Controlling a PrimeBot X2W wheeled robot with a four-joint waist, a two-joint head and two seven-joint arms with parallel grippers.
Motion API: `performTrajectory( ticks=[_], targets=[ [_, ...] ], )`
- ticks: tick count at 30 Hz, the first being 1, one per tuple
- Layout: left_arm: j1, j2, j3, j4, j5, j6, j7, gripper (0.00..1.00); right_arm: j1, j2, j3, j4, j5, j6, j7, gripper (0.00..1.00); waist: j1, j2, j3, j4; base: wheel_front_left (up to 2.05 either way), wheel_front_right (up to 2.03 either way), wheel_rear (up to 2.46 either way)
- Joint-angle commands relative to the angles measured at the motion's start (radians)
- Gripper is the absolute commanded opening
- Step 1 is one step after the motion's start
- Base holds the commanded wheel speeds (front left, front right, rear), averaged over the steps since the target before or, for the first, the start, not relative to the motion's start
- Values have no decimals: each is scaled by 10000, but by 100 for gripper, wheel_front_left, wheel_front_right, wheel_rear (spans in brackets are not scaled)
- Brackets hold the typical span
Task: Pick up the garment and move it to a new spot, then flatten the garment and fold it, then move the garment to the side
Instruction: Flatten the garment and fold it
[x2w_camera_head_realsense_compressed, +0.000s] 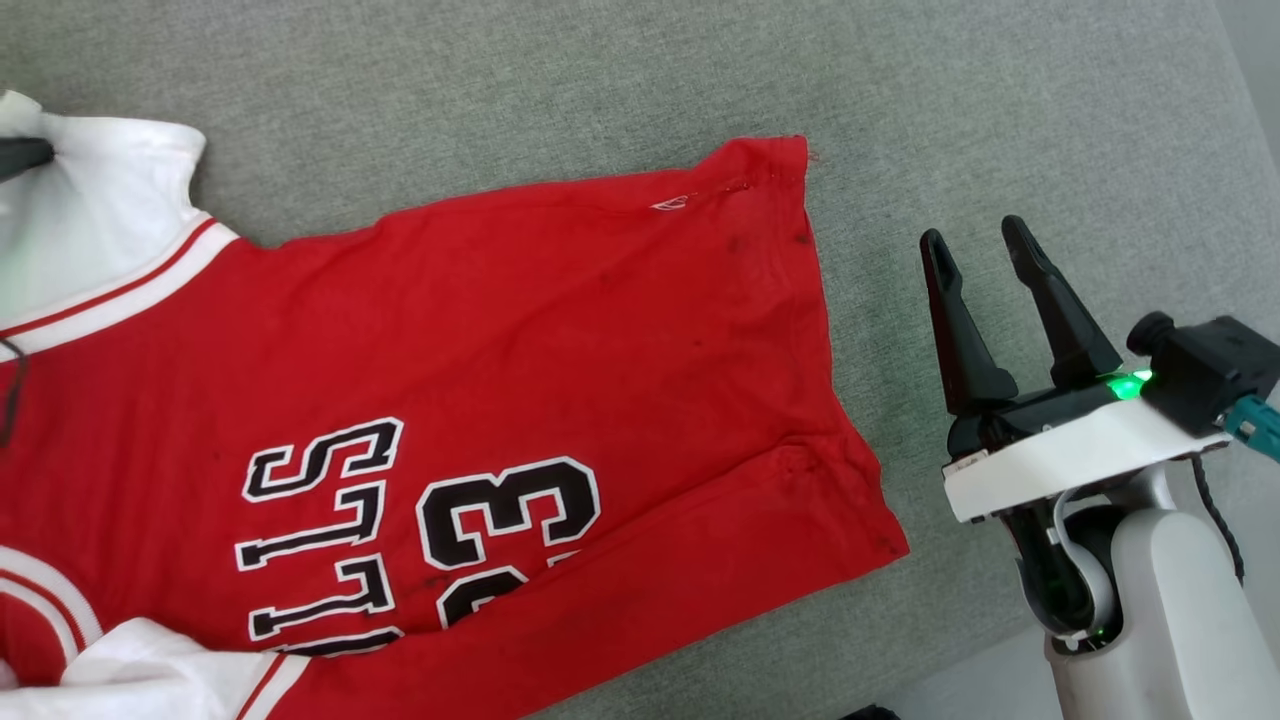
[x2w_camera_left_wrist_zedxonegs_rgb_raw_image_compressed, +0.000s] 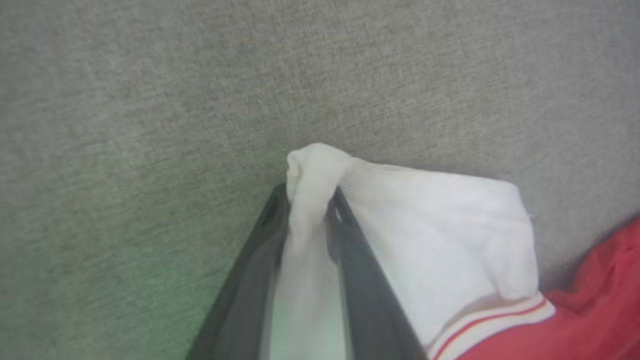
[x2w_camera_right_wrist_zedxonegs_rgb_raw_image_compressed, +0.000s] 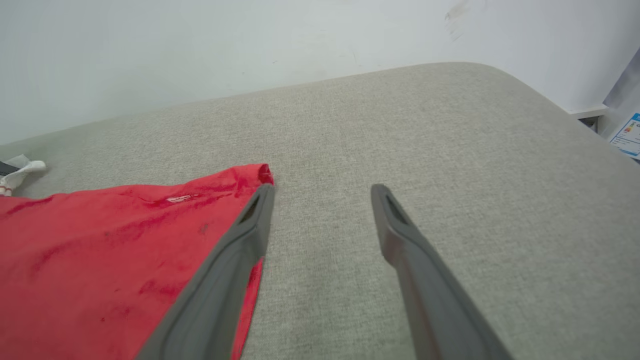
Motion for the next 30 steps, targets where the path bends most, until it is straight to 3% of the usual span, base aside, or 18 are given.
performTrajectory(
  ticks=[1,6,12,17,23,24,25,26,27,30],
  targets=[
    [1049,-626,-552,303,-50,-41,12,0,-171,41,10,19,81,-4,108,100,0,0,-61,67,0,0,0],
    [763,-798,-367,424,271,-274,-1089,0,-533,-86,-132,374,706,-4,966,100,0,0,-371,449,0,0,0],
    [258,-1333,-87,527,366,-771,-2410,0,-1549,-793,-107,1548,1693,-4,3535,100,0,0,-804,1233,0,0,0],
    [-133,-1911,-75,466,495,-1138,-3186,0,-2648,-1207,-313,2402,1870,-4,5669,100,0,0,-798,2044,0,0,0],
    [-526,-2379,-207,241,761,-1409,-3788,0,-3885,-1397,-576,3229,1467,-4,7354,100,0,0,-497,2758,0,0,0],
    [-478,-2525,-294,207,846,-1526,-4040,0,-4204,-1338,-566,4143,1195,-4,8484,100,0,0,-419,3021,0,0,0],
    [-427,-2551,-315,186,859,-1557,-4099,0,-4205,-1304,-564,4386,1099,-4,8801,85,0,0,-416,3063,0,0,0],
    [-374,-2571,-333,176,867,-1580,-4168,0,-4174,-1251,-554,4602,1044,-5,9090,16,0,0,-429,3106,0,0,0],
    [-324,-2584,-347,177,878,-1597,-4236,0,-4143,-1206,-537,4741,1000,-4,9357,0,0,0,-443,3134,0,0,0],
    [-161,-2635,-371,216,874,-1669,-4484,0,-4242,-1257,-595,4590,919,-4,9482,0,0,0,-576,3239,0,0,0]
  ],
)
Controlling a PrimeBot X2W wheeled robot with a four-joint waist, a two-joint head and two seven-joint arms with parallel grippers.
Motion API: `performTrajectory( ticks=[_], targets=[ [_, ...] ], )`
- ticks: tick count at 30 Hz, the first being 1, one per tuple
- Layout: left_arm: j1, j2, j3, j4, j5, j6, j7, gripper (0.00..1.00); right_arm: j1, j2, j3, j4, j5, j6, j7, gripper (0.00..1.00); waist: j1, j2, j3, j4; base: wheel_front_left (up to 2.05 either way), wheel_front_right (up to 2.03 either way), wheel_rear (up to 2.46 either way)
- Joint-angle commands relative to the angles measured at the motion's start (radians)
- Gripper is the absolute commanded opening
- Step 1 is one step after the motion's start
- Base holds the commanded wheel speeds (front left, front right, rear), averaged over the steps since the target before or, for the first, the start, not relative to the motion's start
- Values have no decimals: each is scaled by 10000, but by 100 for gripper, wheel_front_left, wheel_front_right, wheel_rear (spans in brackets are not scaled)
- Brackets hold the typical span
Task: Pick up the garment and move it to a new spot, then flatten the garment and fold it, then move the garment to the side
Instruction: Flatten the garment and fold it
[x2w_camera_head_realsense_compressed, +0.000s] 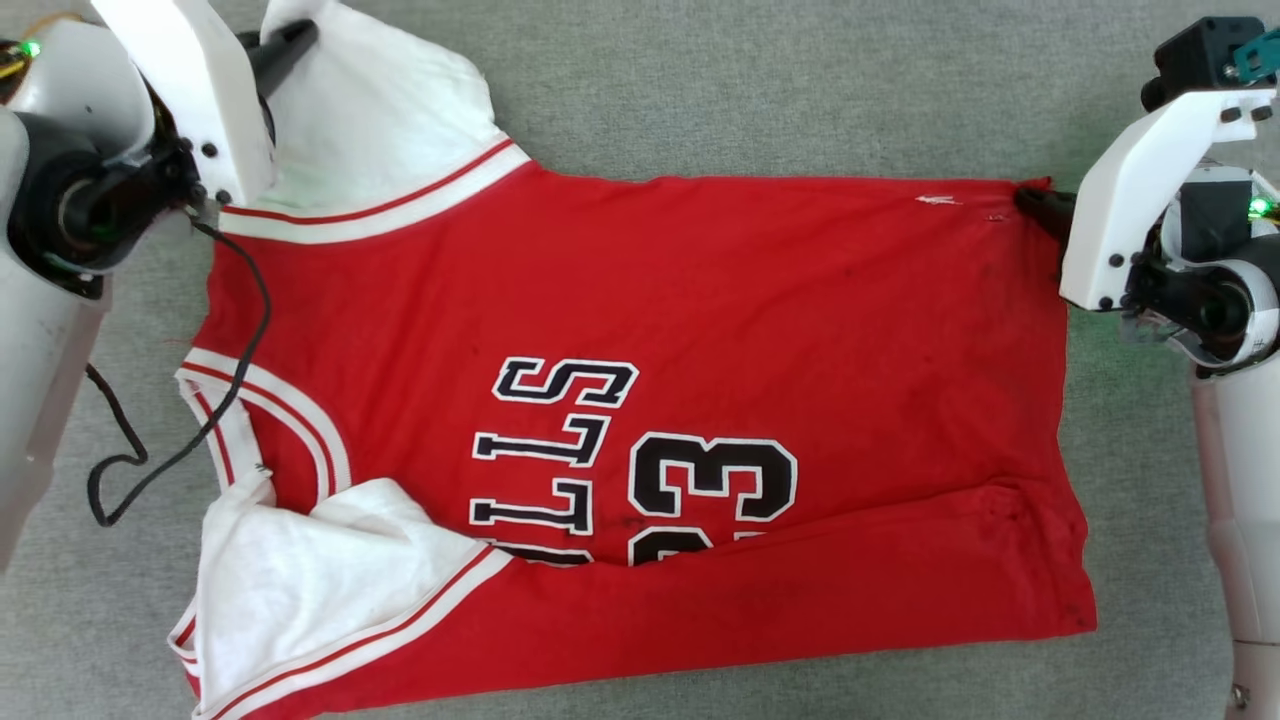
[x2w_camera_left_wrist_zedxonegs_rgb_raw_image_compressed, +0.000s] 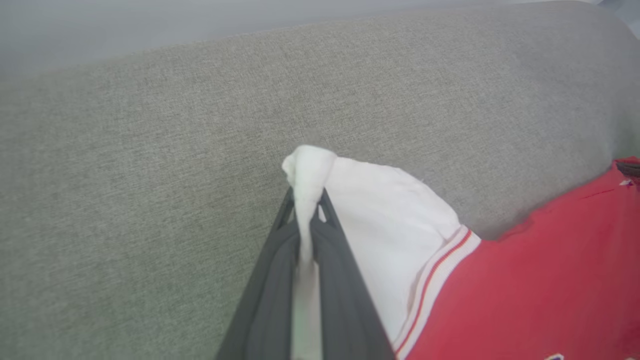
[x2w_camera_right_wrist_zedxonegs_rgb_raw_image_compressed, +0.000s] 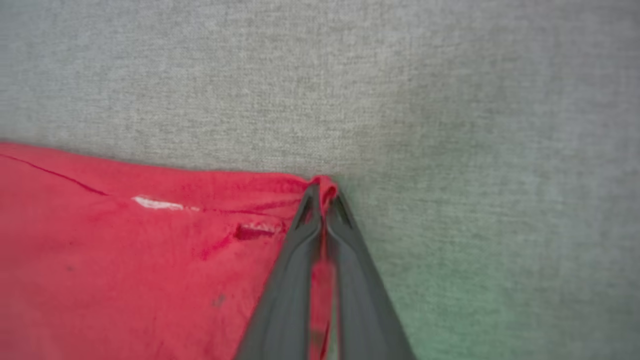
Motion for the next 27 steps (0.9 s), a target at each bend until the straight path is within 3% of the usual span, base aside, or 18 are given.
performTrajectory(
  ticks=[1,7,13,23,27],
  targets=[
    [137,-6,32,18,36,-46,-195,0,519,143,206,279,-91,-2,148,0,1,0,-125,47,0,0,0],
    [793,65,326,-95,-112,46,-1058,0,463,-296,91,-742,-204,-4,-702,0,1,0,-870,156,0,0,0],
    [2745,170,808,-836,-545,368,-2340,0,1876,-461,-100,-1927,-108,-4,-1294,0,1,0,-2163,452,0,0,0],
    [6613,461,1145,-2243,-1243,1452,-3422,0,4620,-169,-401,-2688,232,-4,-1614,0,1,0,-3401,648,0,0,0],
    [8244,228,898,-2413,-1675,1844,-3416,0,5632,56,-575,-2467,302,-4,-1917,0,1,0,-3620,639,0,0,0]
  ],
)
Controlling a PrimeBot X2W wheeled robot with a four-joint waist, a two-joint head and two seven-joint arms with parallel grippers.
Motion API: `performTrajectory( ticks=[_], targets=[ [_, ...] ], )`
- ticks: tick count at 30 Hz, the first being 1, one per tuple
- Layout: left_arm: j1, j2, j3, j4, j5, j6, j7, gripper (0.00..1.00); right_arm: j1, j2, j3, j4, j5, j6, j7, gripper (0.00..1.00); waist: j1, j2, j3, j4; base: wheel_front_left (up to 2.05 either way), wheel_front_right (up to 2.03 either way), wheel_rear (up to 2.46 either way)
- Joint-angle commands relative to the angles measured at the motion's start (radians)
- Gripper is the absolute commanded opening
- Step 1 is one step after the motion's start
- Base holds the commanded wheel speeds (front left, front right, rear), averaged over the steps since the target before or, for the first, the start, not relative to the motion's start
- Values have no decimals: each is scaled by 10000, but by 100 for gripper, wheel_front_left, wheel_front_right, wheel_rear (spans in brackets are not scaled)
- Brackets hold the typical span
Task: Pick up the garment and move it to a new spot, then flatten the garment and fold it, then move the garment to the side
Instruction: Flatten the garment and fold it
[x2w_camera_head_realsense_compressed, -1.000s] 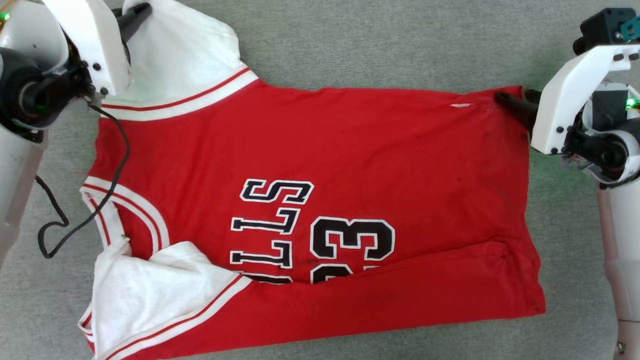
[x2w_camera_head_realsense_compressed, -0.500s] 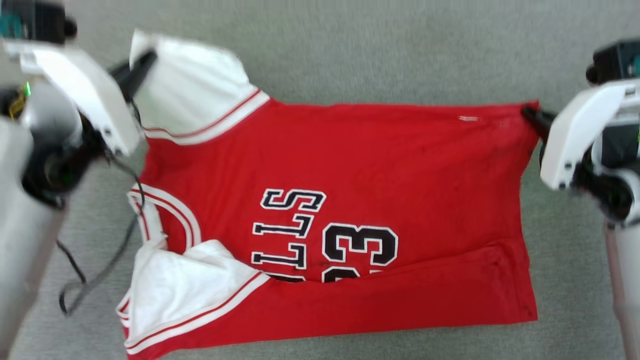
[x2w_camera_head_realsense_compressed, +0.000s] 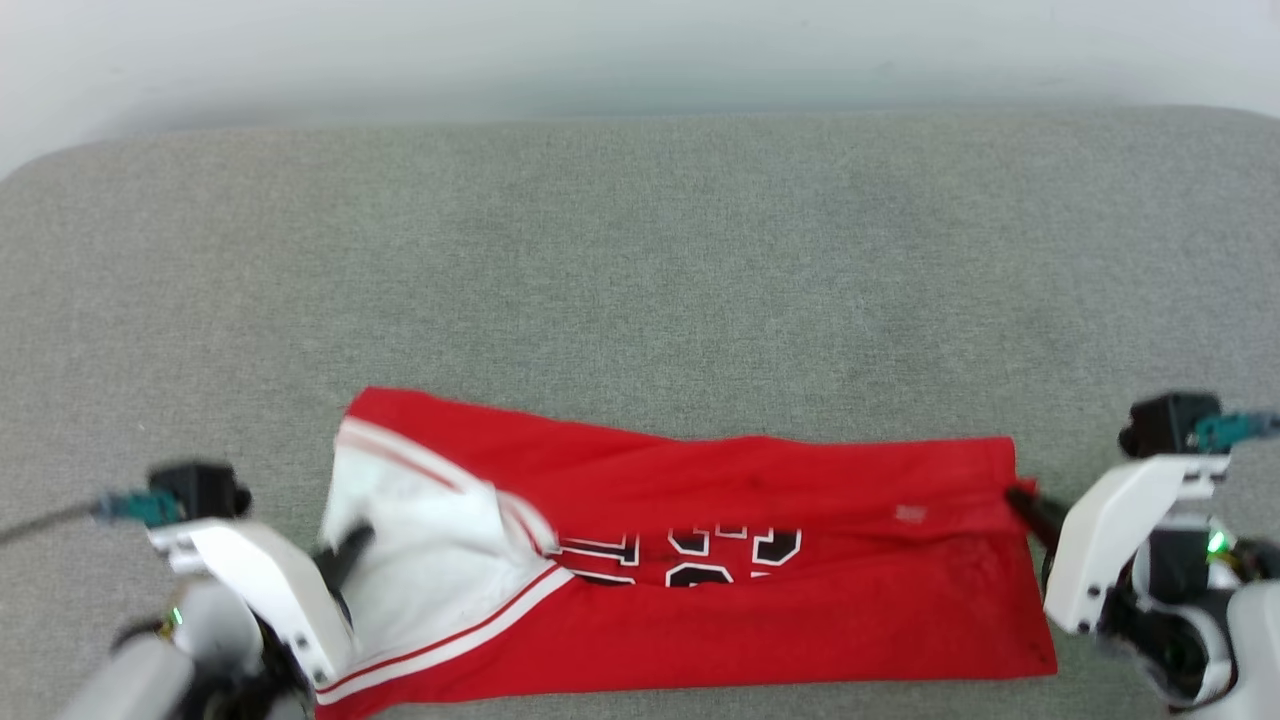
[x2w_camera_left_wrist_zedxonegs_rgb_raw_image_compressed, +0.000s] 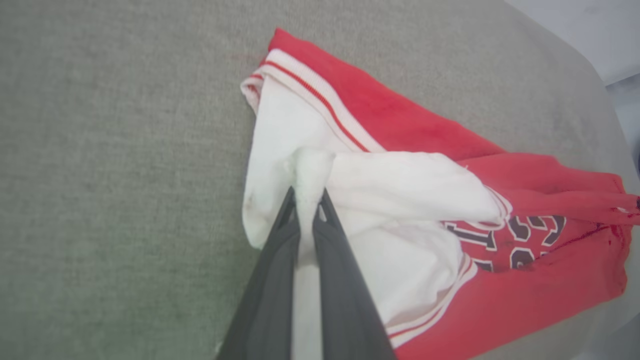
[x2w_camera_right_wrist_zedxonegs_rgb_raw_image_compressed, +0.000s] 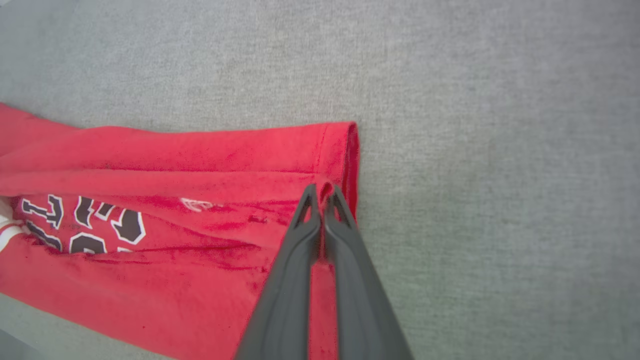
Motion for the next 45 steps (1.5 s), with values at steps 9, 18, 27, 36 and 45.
performTrajectory(
  ticks=[9,18,27,36,45],
  targets=[
    [1121,-879,-419,1042,-64,42,-642,100,1310,273,92,1124,270,-5,-1164,100,2,0,-401,-50,0,0,0],
    [1145,-1121,-122,424,1396,318,-3420,100,1633,-403,475,-203,455,-4,-2296,100,2,0,-1267,-159,0,0,0],
    [1292,-1276,-16,-1099,2689,1505,-4755,100,1599,-669,-978,-1220,377,-4,-265,100,2,0,-1767,29,0,0,0],
    [1198,-1536,293,-2244,4415,2353,-5202,100,1364,-29,-1817,-922,-189,-4,1702,100,2,0,-1145,839,0,0,0],
    [780,-1866,278,-2542,5302,1938,-5238,100,1232,793,-1491,1017,-142,-2,2237,100,2,0,-257,1443,0,0,0]
  ],
)
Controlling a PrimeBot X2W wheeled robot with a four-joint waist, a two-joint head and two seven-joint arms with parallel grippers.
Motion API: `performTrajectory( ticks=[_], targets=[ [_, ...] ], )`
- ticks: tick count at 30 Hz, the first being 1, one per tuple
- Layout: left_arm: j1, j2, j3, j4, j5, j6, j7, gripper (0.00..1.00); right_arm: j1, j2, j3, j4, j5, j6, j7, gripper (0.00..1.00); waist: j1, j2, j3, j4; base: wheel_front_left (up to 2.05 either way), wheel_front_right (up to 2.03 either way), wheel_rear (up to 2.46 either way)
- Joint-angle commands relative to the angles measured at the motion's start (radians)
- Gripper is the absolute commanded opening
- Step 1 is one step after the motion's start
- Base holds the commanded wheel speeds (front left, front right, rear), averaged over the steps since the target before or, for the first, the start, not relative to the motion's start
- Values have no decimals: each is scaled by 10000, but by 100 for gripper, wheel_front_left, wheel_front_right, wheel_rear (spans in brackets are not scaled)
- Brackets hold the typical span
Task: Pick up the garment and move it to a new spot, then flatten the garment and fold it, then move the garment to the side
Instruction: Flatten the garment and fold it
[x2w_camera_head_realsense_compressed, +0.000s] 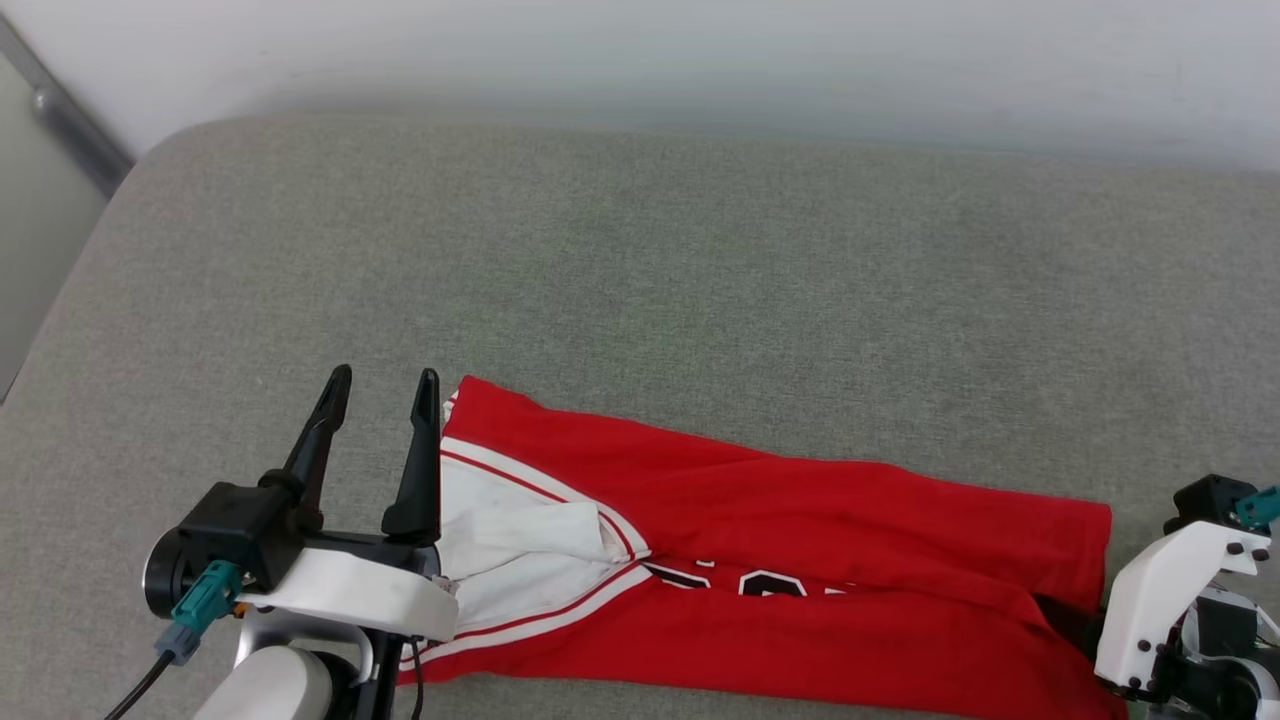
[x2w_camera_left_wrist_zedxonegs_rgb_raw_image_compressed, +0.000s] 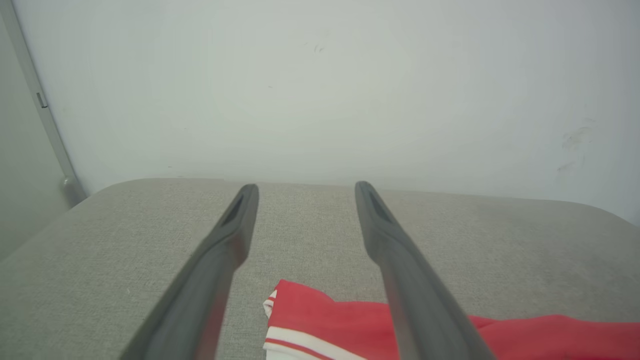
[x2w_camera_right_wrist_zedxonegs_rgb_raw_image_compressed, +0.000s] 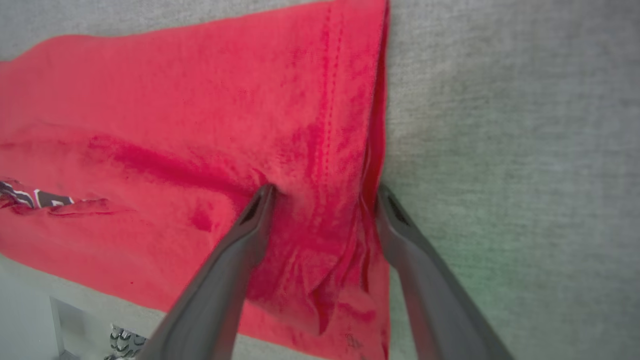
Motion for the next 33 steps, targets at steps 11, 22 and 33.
performTrajectory(
  ticks=[11,22,33],
  targets=[
    [341,-77,111,416,173,-90,-57,100,-208,-275,617,283,229,-4,-203,0,-1,0,-539,-264,0,0,0],
    [879,53,249,470,206,210,-56,100,-265,-912,-464,-146,-156,-4,-54,0,-1,0,-1243,-935,0,0,0],
    [990,31,209,372,262,290,-54,100,-734,742,-3187,-713,1076,-4,1700,0,-1,0,-1271,-1232,0,0,0]
  ],
)
